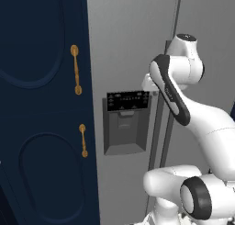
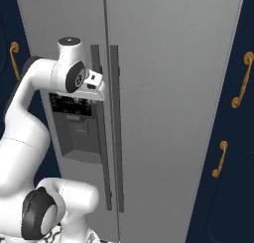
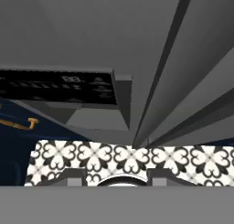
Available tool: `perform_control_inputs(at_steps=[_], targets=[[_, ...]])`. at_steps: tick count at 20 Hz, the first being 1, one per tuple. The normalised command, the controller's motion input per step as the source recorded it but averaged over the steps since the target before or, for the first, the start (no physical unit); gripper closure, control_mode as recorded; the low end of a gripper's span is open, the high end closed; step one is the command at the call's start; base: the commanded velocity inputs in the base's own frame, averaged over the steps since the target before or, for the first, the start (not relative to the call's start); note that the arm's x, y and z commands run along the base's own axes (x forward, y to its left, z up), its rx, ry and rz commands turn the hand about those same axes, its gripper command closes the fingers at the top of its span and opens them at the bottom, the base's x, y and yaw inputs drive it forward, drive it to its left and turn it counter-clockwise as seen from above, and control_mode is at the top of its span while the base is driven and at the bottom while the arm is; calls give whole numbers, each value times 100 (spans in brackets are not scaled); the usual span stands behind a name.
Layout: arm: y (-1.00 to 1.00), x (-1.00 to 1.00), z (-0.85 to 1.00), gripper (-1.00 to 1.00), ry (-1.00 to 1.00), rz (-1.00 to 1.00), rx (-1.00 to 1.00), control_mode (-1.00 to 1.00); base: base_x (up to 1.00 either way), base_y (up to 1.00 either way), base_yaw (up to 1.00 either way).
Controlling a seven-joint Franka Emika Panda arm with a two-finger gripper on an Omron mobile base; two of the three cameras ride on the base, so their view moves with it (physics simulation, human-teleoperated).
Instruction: Take the strawberry from the fridge and place it on top of the pancake, located on the dining counter.
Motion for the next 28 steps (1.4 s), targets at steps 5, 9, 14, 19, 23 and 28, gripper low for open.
perform_control_inputs(at_steps=[5,9,14,19,23,28], targets=[[-2,-53,0,-100,-7,0,0,-100,0,0,0],[-30,-94,0,-100,-15,0,0,-100,0,0,0],[-20,-75,0,-100,-23,-7,-1,-100,0,0,0],[0,-19,0,-100,-4,-17,-3,-100,0,0,0],[-7,-13,0,-100,0,-12,0,100,-9,-8,-2],[0,0,0,-100,0,0,0,100,-31,-31,-2]])
